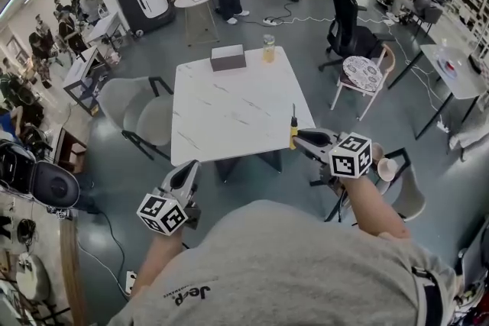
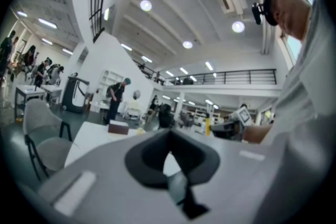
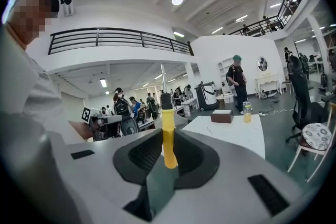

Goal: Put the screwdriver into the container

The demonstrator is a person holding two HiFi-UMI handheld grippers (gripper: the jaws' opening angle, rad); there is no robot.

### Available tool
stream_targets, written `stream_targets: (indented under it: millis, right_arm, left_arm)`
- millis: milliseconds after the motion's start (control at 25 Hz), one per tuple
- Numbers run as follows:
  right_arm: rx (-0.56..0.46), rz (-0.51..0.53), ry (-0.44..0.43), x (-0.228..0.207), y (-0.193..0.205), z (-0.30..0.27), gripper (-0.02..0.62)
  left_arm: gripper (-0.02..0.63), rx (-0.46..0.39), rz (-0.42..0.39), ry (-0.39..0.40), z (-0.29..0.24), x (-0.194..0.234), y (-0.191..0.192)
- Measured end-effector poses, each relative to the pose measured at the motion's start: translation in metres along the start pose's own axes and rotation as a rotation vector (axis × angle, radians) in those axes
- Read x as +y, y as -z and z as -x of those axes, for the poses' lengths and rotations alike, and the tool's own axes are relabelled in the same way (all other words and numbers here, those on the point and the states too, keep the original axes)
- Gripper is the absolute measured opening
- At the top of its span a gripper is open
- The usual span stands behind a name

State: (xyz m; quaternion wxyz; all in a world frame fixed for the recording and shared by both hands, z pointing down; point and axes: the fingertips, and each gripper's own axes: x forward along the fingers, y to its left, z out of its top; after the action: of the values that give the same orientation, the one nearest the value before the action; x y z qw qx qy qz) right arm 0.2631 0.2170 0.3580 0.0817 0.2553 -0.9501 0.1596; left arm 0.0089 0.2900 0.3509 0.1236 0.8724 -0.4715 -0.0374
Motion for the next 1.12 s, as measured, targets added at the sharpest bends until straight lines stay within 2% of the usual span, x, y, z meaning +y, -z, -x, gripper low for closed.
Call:
stream_targets:
  millis: [360,640,920,1120]
  right_arm:
    - [-0.02,-0.021,-0.021,-0.027,0.012,0.04,0.066]
    - [-0.033,-0.036,-0.024,-0.039,0.016,0.048,0.066]
    - [-0.019,-0.028,-0.015,-0.039,0.013,0.031,0.066]
    - [-0.015,-0.009,0.017,-0.043,0.005,0.005,0.066]
  left_arm:
    - [0.005,0.03,-0.005,-0.005,-0.03,-0.041,0.011]
    - [0.005,0.047,-0.002,-0.005,-0.039,-0.05,0.016]
    - [0.005,0.04,0.011,0.008,-0.04,-0.03,0.015]
    - [0.005,0.03,0.023,0.045,-0.051,0.005,0.014]
